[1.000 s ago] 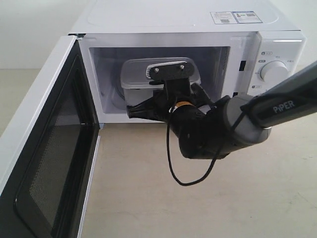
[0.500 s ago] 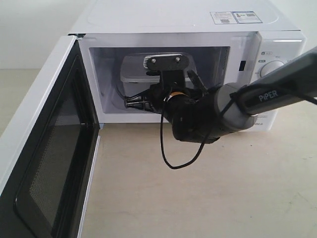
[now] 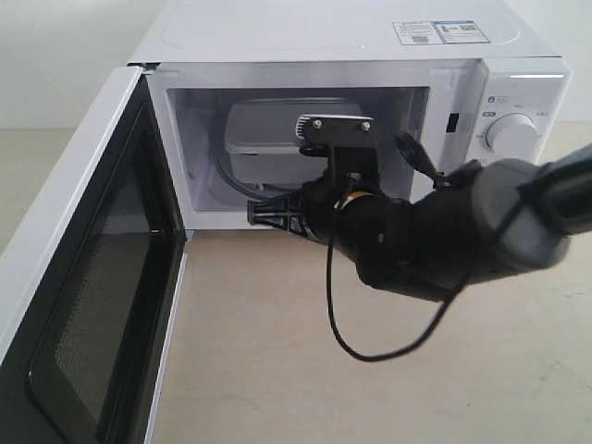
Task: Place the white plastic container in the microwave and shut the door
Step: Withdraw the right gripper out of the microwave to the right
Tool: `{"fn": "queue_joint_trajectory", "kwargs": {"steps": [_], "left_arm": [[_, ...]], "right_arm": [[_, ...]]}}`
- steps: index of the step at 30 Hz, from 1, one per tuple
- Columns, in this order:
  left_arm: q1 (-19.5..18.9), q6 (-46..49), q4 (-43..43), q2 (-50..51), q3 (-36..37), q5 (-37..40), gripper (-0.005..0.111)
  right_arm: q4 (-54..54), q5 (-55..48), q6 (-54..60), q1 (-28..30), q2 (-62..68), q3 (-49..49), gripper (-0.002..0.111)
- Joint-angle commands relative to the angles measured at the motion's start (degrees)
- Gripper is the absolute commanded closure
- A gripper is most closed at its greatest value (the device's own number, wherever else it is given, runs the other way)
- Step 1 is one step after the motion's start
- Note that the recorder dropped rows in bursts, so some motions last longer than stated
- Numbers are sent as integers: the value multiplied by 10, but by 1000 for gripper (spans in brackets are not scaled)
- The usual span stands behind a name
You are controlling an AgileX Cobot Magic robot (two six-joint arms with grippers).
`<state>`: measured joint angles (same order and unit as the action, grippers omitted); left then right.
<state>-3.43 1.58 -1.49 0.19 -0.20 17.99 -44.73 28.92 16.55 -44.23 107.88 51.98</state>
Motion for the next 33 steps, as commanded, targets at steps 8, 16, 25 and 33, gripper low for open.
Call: {"fn": "queue_joint_trajectory", "kwargs": {"steps": [8, 16, 25, 33], "left_arm": [[-3, -7, -2, -2, 2, 0, 102], [-3, -7, -2, -2, 2, 0, 102], [-3, -7, -2, -2, 2, 0, 102], [-3, -7, -2, -2, 2, 0, 102]], "right_arm": [[-49, -289, 1, -33, -246, -172, 108], [-43, -357, 3, -33, -526, -308, 108], [-44, -406, -10, -33, -655, -315, 108], [34, -386, 90, -6, -687, -314, 108]]}}
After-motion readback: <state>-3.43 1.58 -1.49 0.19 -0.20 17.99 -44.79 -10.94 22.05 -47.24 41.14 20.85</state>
